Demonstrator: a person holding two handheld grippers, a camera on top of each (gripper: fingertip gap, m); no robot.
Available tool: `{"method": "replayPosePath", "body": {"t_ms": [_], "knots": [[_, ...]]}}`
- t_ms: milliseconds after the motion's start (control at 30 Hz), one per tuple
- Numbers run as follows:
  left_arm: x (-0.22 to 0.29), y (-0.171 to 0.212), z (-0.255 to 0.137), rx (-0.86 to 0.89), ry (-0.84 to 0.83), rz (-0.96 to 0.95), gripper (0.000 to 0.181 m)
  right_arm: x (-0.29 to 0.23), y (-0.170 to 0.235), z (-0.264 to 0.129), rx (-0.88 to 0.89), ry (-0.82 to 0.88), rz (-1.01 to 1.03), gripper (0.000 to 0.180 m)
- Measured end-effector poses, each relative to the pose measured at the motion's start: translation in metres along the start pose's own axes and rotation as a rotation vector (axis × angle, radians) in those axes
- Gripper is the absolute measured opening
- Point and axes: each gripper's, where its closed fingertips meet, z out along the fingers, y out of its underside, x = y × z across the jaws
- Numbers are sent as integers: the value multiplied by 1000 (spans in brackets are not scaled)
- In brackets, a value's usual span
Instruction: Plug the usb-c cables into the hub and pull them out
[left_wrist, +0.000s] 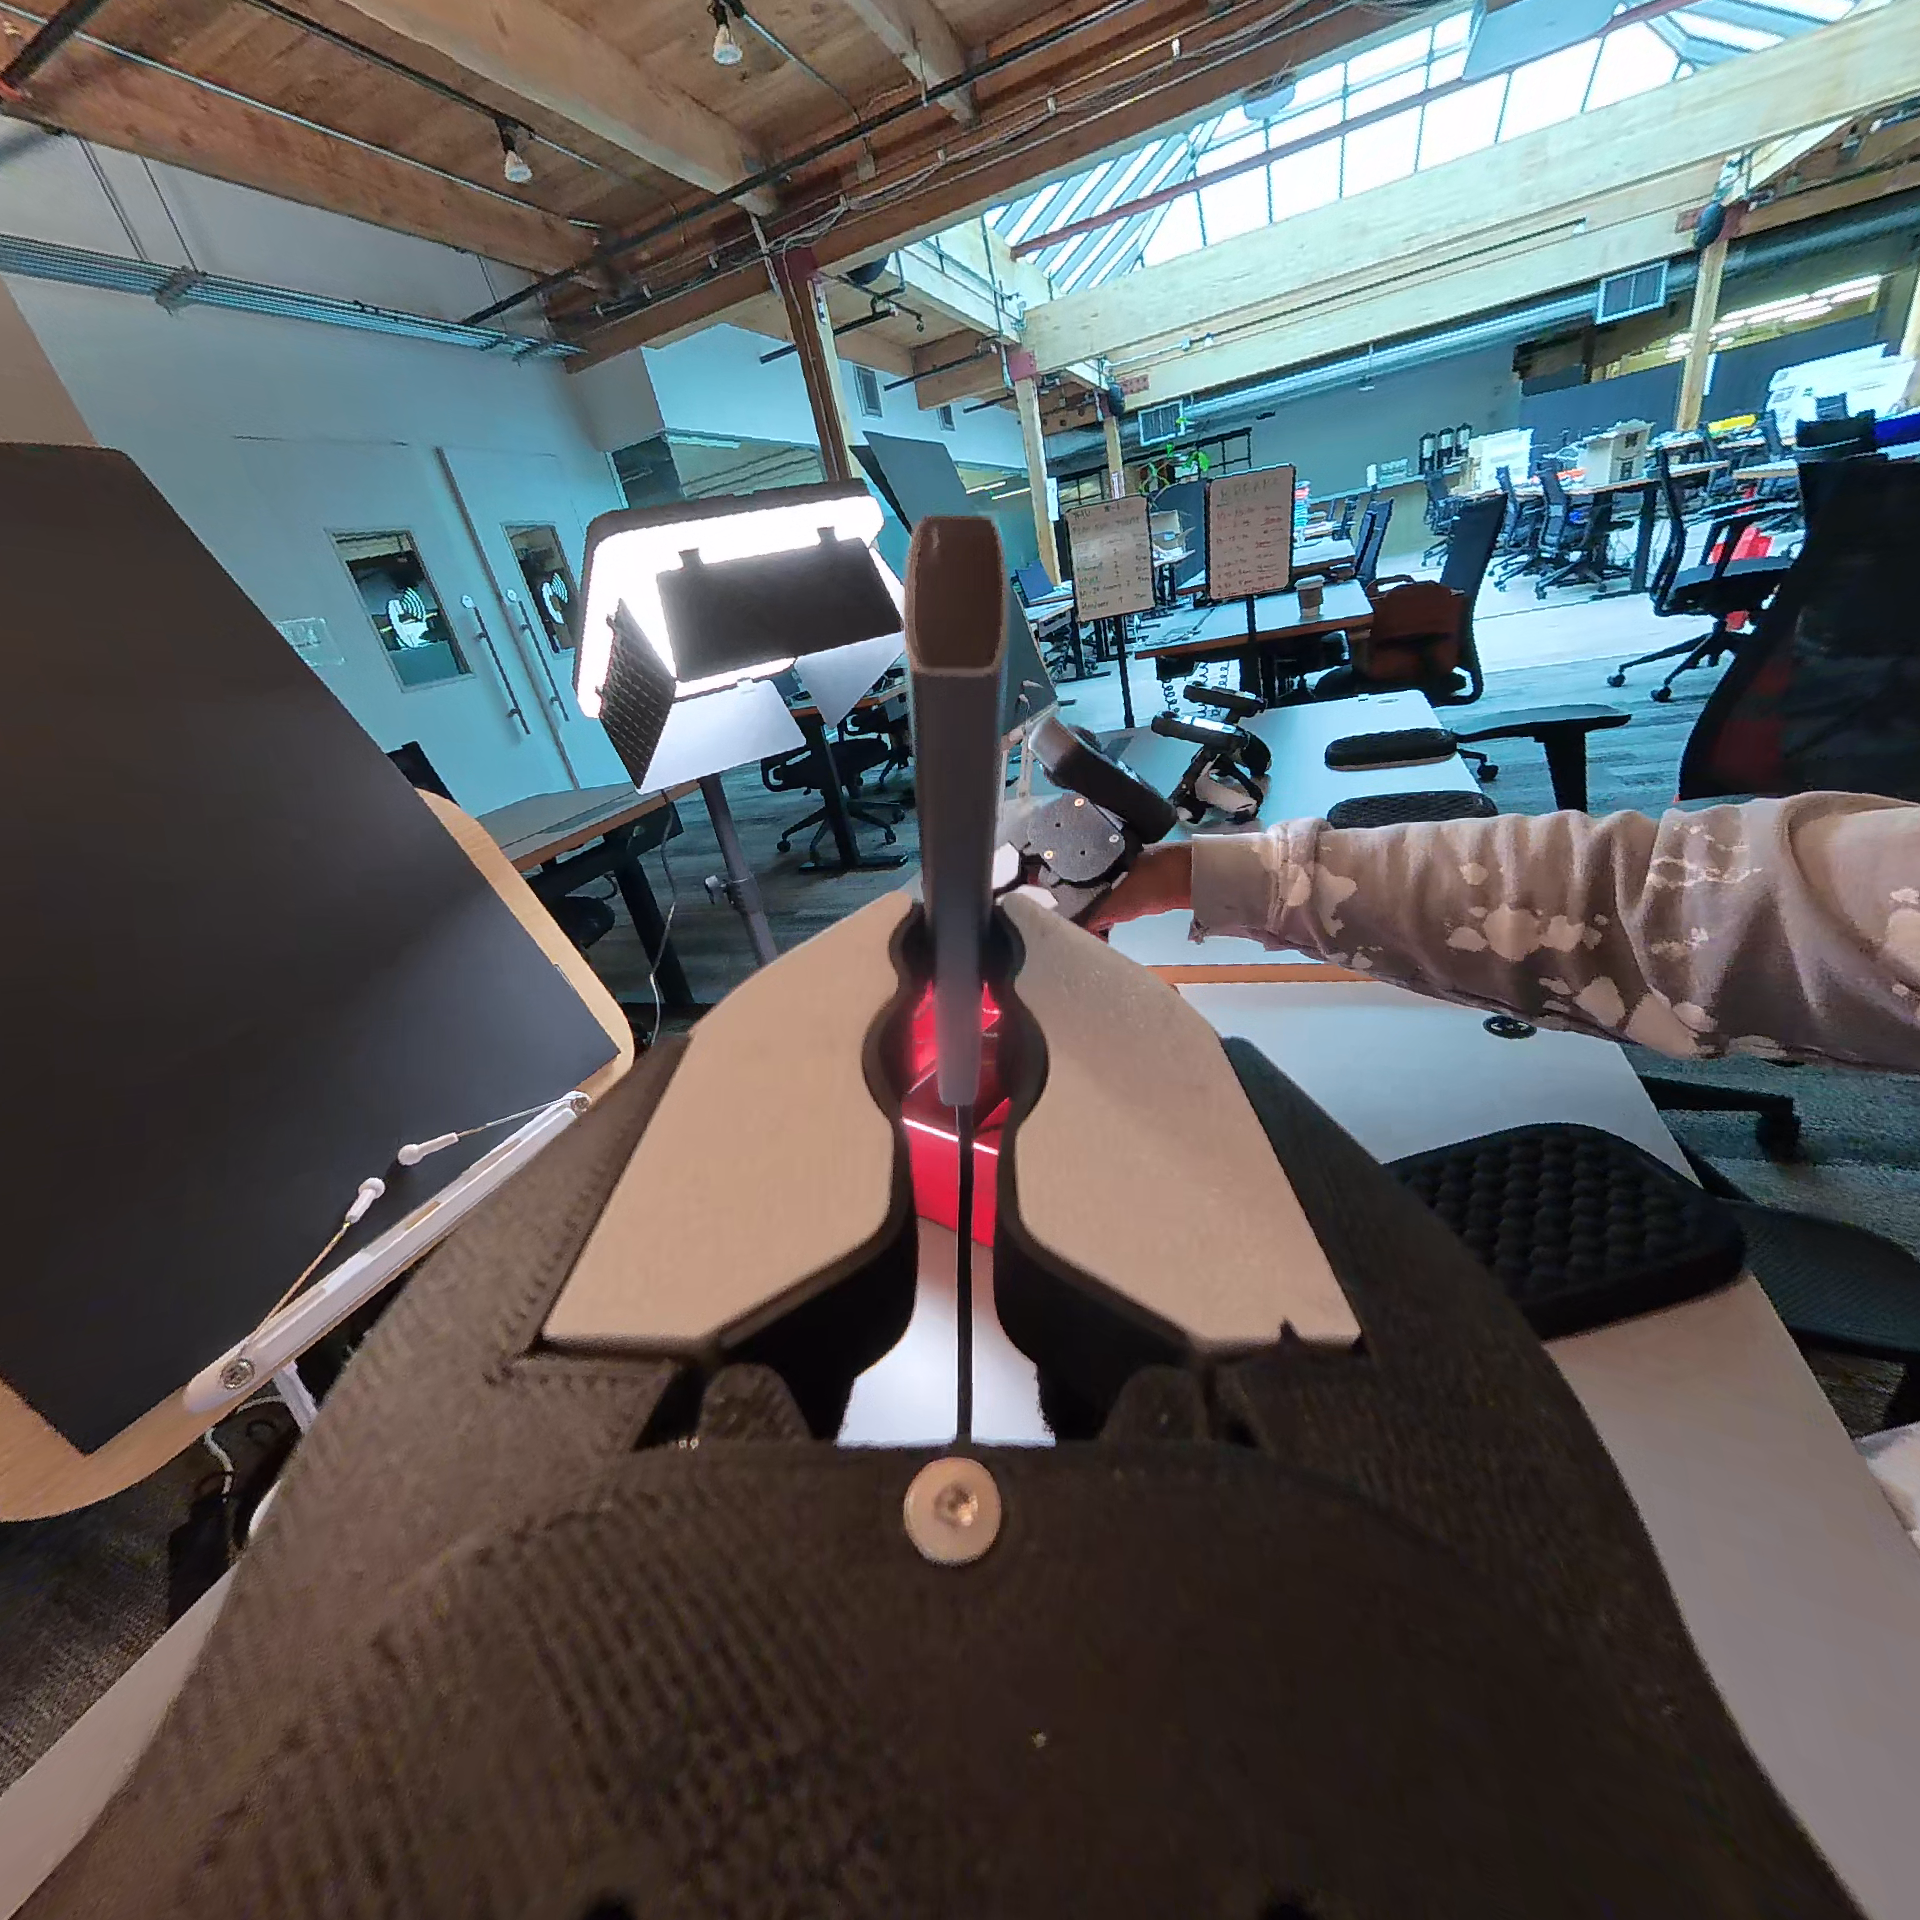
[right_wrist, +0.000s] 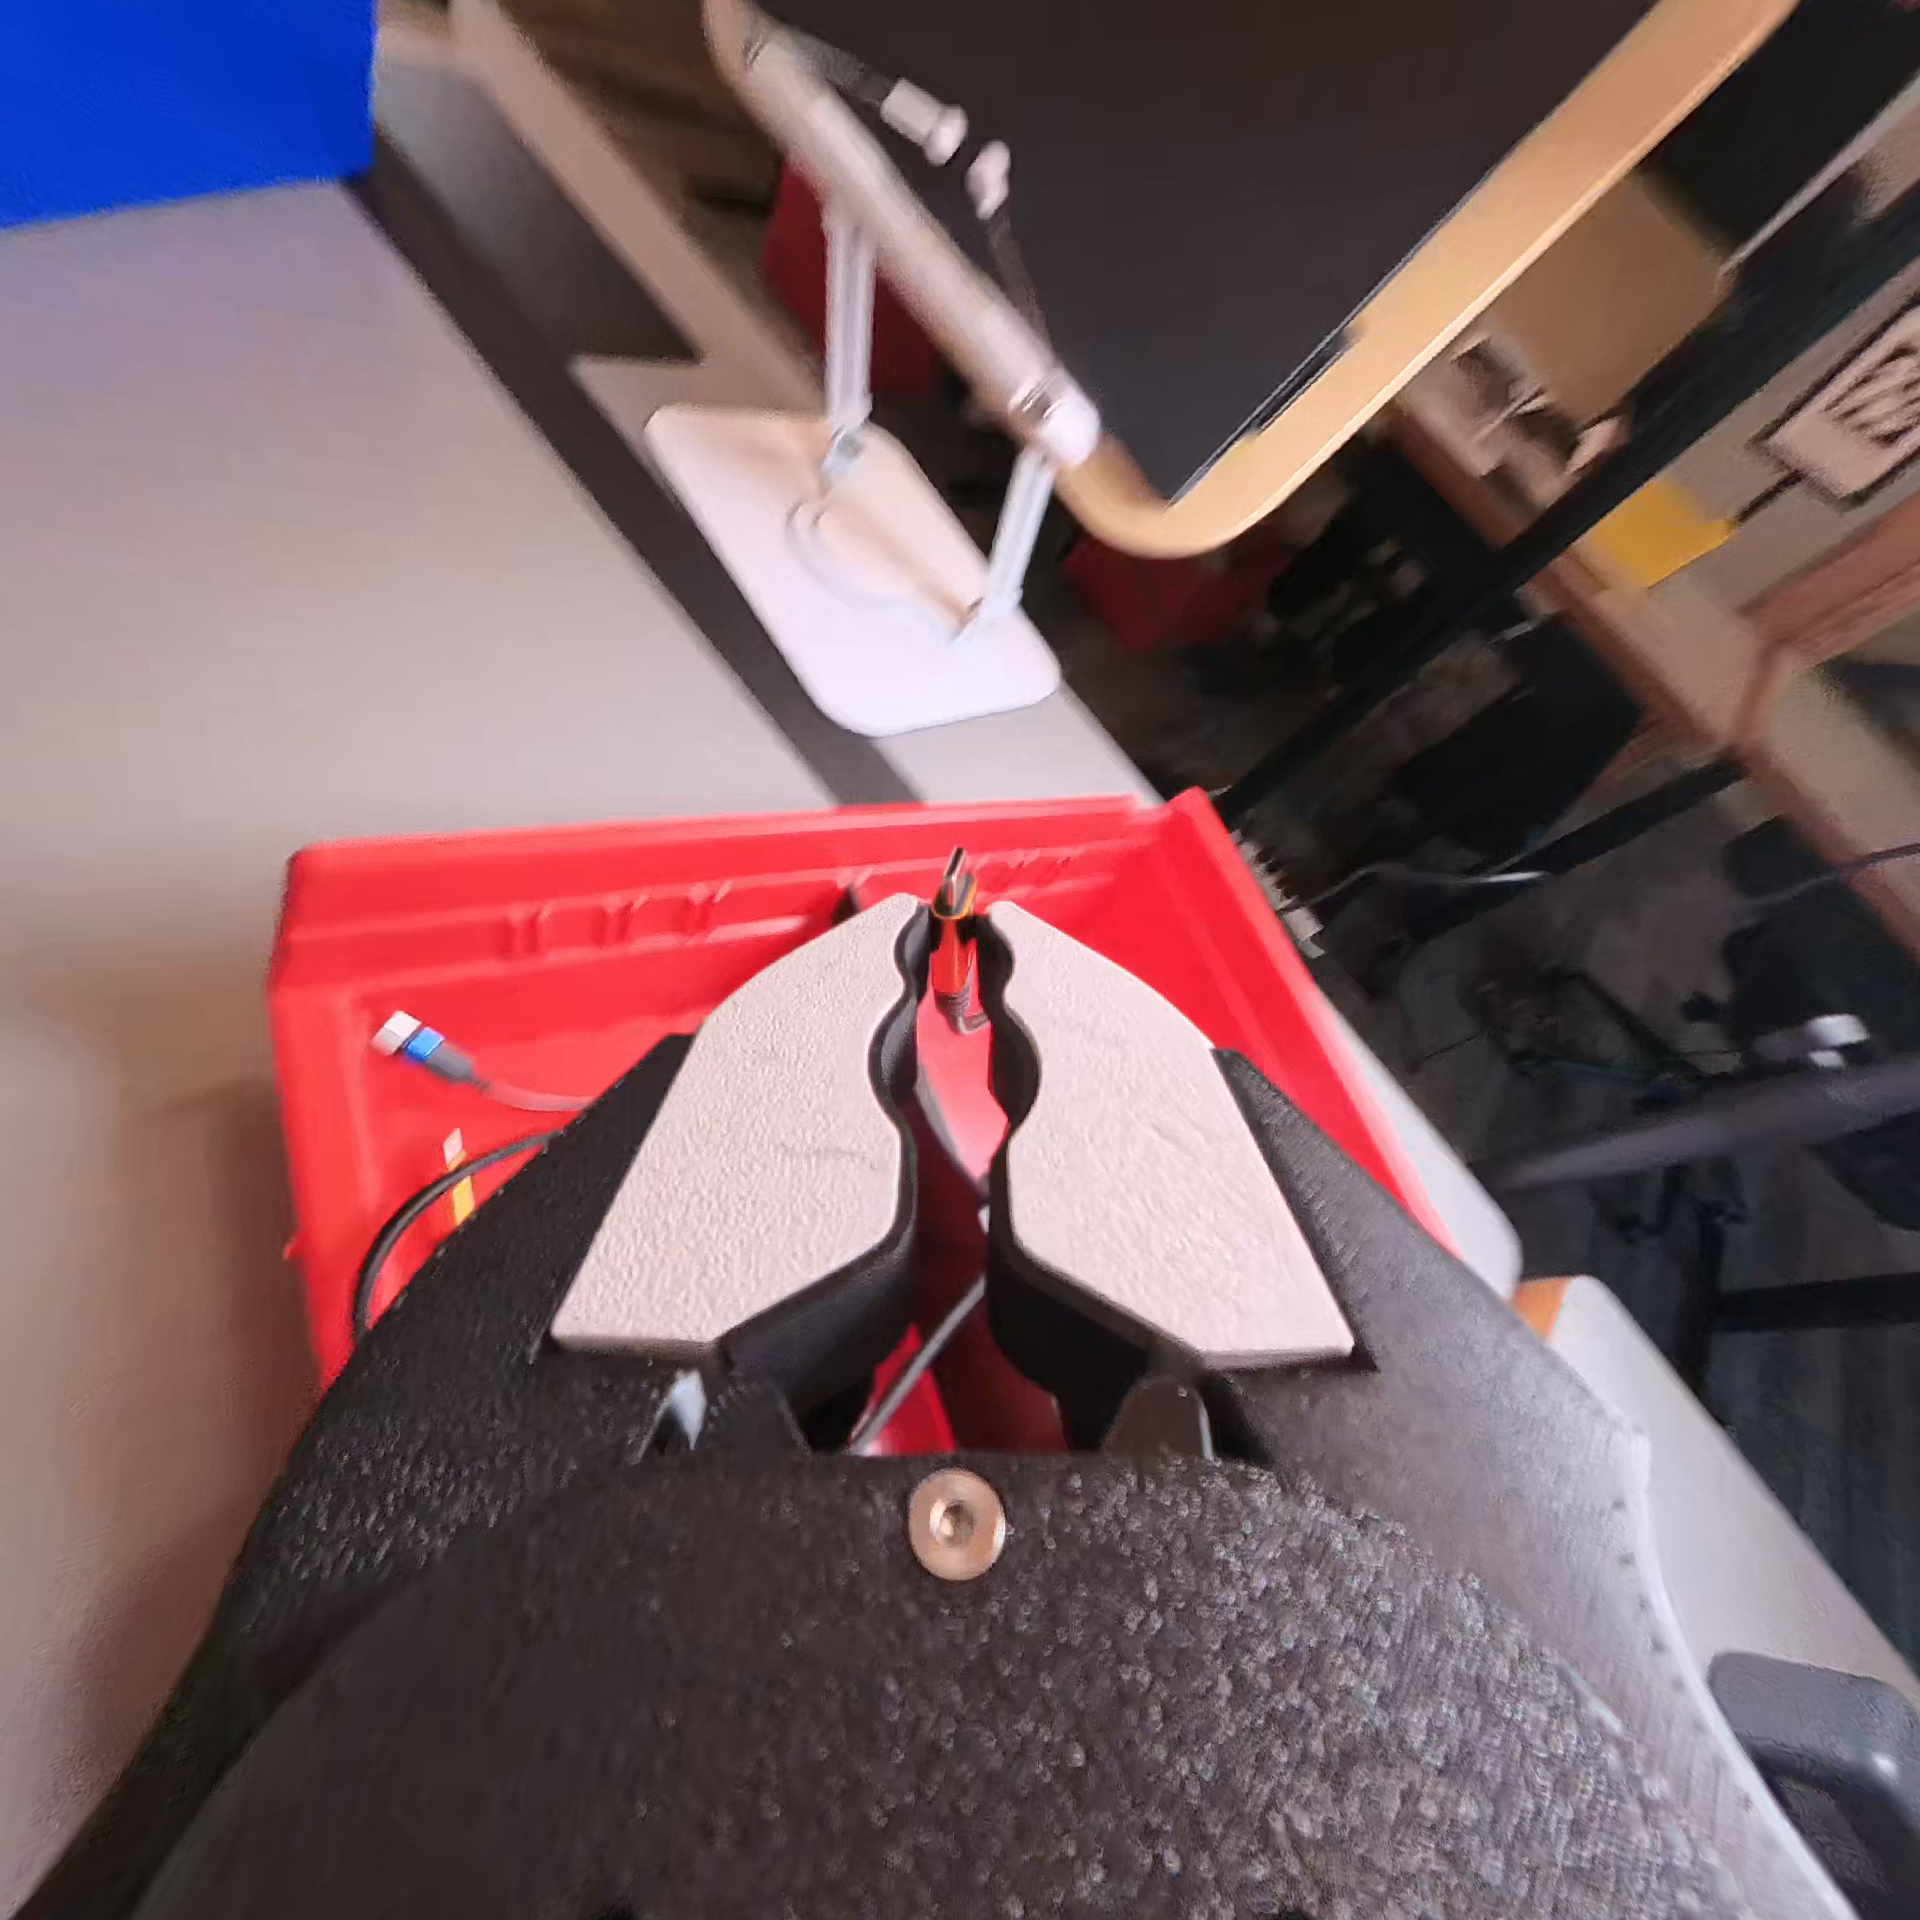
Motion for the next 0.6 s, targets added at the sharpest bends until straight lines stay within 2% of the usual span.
{"method": "replayPosePath", "body": {"t_ms": [167,367,467,600], "knots": [[1,7,6,-28,3,6,10,-53,38,-9,-172,-201,-86,15],[4,11,11,-42,12,8,10,-68,-5,-47,38,-153,-109,7],[6,14,15,-53,20,8,11,-82,-16,-65,82,-259,-41,6],[11,16,20,-70,30,21,10,-109,-7,-74,63,-461,59,7]]}}
